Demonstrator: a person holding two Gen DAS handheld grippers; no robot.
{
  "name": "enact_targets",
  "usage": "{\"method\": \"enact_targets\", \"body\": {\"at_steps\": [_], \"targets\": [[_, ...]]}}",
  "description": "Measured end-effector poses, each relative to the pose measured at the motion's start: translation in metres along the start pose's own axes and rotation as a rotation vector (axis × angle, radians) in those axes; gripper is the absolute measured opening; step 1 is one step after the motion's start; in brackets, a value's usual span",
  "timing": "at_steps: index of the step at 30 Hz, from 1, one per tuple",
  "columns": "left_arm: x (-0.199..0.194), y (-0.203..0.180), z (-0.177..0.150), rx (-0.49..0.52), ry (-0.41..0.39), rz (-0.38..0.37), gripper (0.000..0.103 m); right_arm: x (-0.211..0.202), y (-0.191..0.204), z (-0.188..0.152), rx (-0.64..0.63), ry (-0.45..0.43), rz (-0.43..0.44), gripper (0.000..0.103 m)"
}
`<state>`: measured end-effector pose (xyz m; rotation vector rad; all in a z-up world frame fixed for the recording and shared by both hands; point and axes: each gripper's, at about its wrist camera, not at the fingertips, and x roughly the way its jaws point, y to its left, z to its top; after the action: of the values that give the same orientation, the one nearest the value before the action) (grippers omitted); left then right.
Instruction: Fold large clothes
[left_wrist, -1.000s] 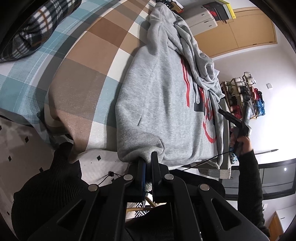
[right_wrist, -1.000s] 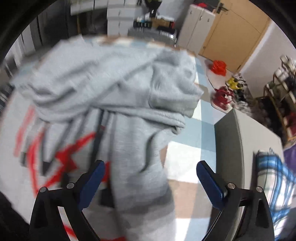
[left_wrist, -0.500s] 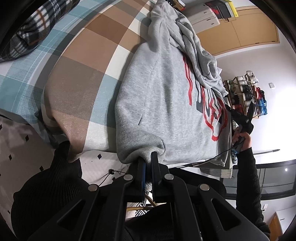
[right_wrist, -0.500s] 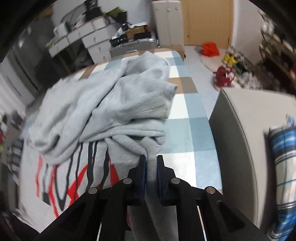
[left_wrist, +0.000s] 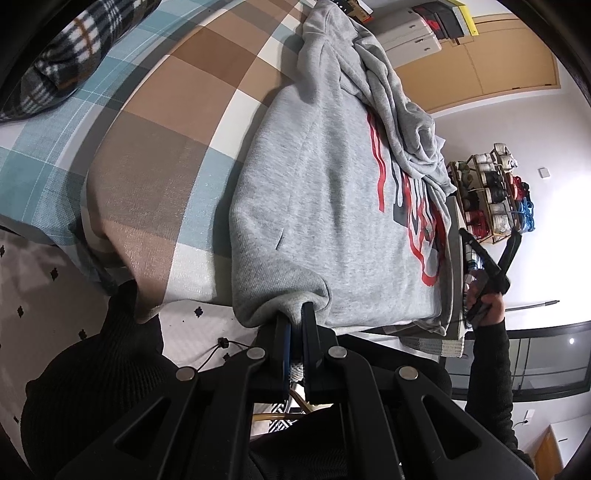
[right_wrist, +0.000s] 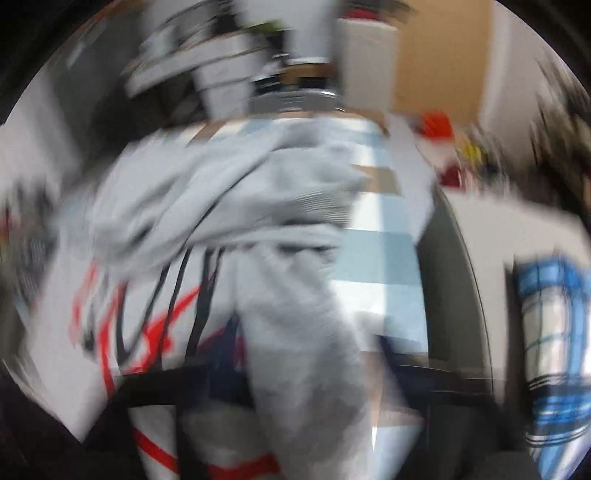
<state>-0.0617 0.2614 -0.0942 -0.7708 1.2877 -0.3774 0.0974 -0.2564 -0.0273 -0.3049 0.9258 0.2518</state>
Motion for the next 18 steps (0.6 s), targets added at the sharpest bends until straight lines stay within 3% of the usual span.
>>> {"method": "enact_targets", "body": {"at_steps": [3,5,7,8,9,12,14,18], "targets": [[-0.001,0.001,0.000,-0.002,-0.001,-0.004,0.000,0.016,0.031,-0.001,-0.144,0.046,-0.135,0.101],[-0.001,0.001,0.000,0.003,-0.001,-0.003,0.000,0.033,0.034,0.000,-0.155,0.086,-0.184,0.100],[-0.002,0.001,-0.001,0.003,-0.002,-0.004,0.000,0.047,0.025,-0.003,-0.137,0.140,-0.171,0.090],[-0.002,0.002,-0.001,0.002,-0.002,-0.007,0.000,0.055,0.022,-0.004,-0.121,0.172,-0.148,0.066],[-0.003,0.002,-0.001,-0.001,-0.004,-0.010,0.000,0.059,0.012,-0.007,-0.090,0.201,-0.138,0.035],[-0.003,0.003,-0.001,-0.002,-0.006,-0.020,0.000,0.058,-0.022,-0.002,0.082,0.162,-0.101,0.013],[-0.001,0.002,0.000,0.000,-0.002,-0.018,0.000,0.051,-0.053,0.000,0.250,0.125,0.004,0.011],[0.001,0.001,0.001,-0.001,0.008,-0.012,0.000,0.042,-0.076,0.001,0.334,0.057,0.015,0.011]]}}
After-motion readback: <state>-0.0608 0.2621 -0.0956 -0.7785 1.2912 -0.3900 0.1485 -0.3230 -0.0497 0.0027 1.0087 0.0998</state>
